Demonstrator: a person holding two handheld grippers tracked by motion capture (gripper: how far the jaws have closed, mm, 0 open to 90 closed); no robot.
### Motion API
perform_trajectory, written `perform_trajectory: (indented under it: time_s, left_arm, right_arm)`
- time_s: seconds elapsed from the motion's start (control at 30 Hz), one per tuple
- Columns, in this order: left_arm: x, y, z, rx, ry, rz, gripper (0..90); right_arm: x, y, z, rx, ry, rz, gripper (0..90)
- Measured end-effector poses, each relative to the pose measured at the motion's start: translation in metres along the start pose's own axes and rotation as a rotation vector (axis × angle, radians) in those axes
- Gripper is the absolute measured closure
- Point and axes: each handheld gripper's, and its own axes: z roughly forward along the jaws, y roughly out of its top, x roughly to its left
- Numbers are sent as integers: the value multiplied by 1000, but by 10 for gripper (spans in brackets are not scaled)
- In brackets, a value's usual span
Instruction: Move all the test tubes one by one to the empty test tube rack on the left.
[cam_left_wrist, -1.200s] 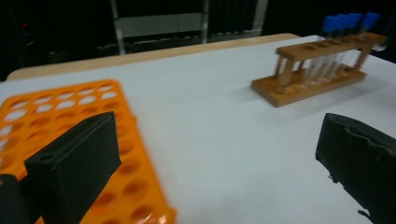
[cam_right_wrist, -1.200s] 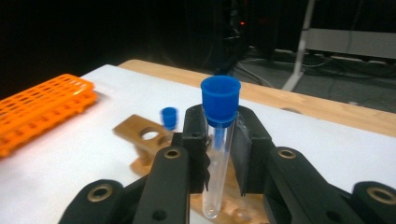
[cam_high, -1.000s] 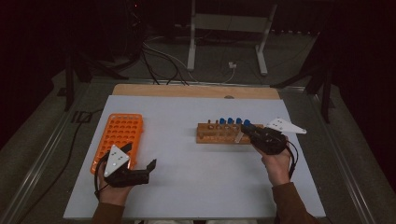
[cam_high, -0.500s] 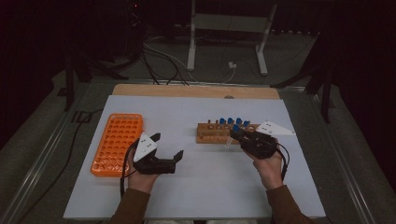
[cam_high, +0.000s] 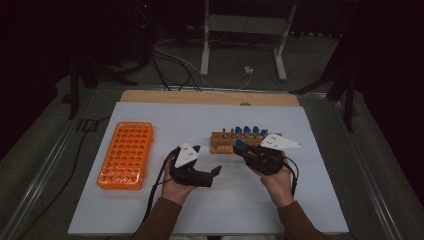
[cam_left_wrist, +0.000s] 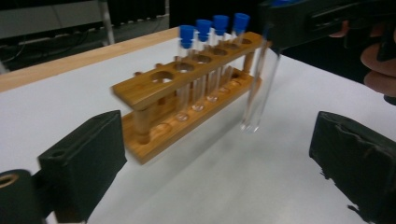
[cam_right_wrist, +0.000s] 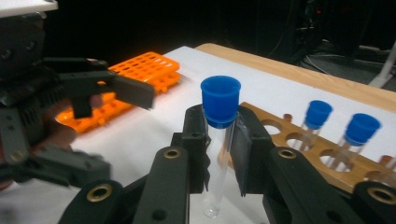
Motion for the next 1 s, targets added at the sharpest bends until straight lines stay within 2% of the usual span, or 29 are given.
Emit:
perform_trajectory:
  time_s: [0.07, 0.1, 0.17, 0.2, 0.23, 0.27, 0.3, 0.33, 0.37, 0.4, 0.43, 0.47, 0.8, 0.9, 0.93, 0.97, 1.0]
  left_arm:
    - [-5, 1, 5, -15, -2, 14, 118]
    - [-6, 1, 7, -19, -10, 19, 190]
    - [-9, 3, 11, -20, -11, 21, 199]
    - [-10, 4, 13, -28, -20, 21, 245]
    - [-12, 4, 14, -32, -22, 27, 340]
    - [-13, 5, 15, -34, -26, 27, 340]
    - [-14, 6, 17, -39, -37, 26, 420]
    - [-14, 6, 17, -39, -37, 26, 462]
    - [-15, 7, 18, -43, -47, 25, 462]
    - [-15, 7, 18, -43, -53, 27, 544]
    - [-15, 8, 19, -41, -58, 32, 544]
    - [-16, 9, 20, -39, -62, 42, 604]
    - [-17, 9, 21, -30, -65, 73, 769]
    - [-17, 9, 21, -32, -63, 67, 776]
    - [-17, 9, 21, -32, -63, 64, 778]
    - [-16, 9, 21, -33, -60, 63, 778]
    - [-15, 9, 21, -30, -57, 65, 779]
  right_arm:
    - [3, 0, 1, 1, 8, -3, 764]
    - [5, 0, 2, 3, 14, -4, 764]
    - [6, 0, 3, 2, 18, -6, 764]
    - [7, 0, 3, 1, 21, -7, 764]
    - [9, 0, 4, -1, 28, -8, 764]
    - [9, 0, 4, -1, 28, -8, 764]
    - [10, -1, 5, -5, 36, -11, 764]
    - [10, -1, 5, -5, 36, -11, 764]
    - [11, -1, 6, 0, 39, -13, 764]
    - [12, -2, 7, 1, 42, -15, 764]
    - [12, -2, 7, 1, 42, -15, 764]
    - [13, -2, 7, 2, 45, -18, 764]
    - [17, -2, 8, 3, 59, -25, 763]
    - [16, -3, 9, 3, 58, -18, 756]
    - [15, -3, 8, -3, 53, -8, 697]
    - [15, -3, 8, -3, 53, -8, 697]
    - [14, -3, 8, -6, 53, -7, 646]
